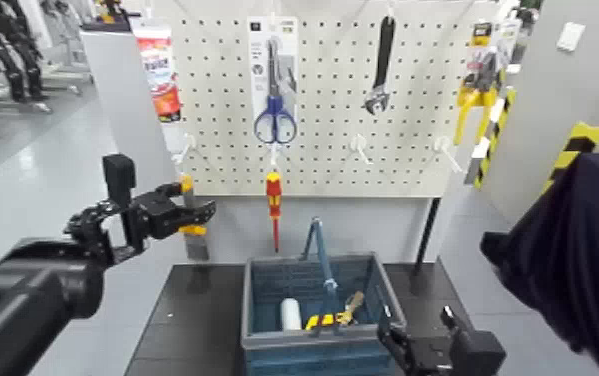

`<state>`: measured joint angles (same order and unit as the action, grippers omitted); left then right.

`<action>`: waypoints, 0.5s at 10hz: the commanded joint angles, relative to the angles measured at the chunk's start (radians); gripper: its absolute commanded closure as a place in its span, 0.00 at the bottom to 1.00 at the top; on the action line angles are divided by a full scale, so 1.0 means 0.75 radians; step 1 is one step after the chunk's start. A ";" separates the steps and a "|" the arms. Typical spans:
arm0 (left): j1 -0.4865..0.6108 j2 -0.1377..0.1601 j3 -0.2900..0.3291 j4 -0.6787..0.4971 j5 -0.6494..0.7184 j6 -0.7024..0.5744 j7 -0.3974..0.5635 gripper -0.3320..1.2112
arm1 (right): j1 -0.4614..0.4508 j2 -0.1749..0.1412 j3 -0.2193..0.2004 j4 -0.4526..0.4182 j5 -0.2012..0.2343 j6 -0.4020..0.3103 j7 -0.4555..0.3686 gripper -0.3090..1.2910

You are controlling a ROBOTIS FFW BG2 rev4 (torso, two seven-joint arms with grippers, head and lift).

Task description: Put the yellow paint brush into the crate.

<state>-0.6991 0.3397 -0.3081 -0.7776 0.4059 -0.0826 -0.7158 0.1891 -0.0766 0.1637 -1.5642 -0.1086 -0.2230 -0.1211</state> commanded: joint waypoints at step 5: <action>0.008 -0.007 0.012 0.014 0.029 -0.011 0.001 0.99 | 0.001 -0.002 -0.004 -0.001 -0.002 -0.005 0.000 0.28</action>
<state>-0.6949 0.3345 -0.2992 -0.7649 0.4283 -0.0896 -0.7147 0.1905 -0.0782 0.1612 -1.5645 -0.1104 -0.2270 -0.1211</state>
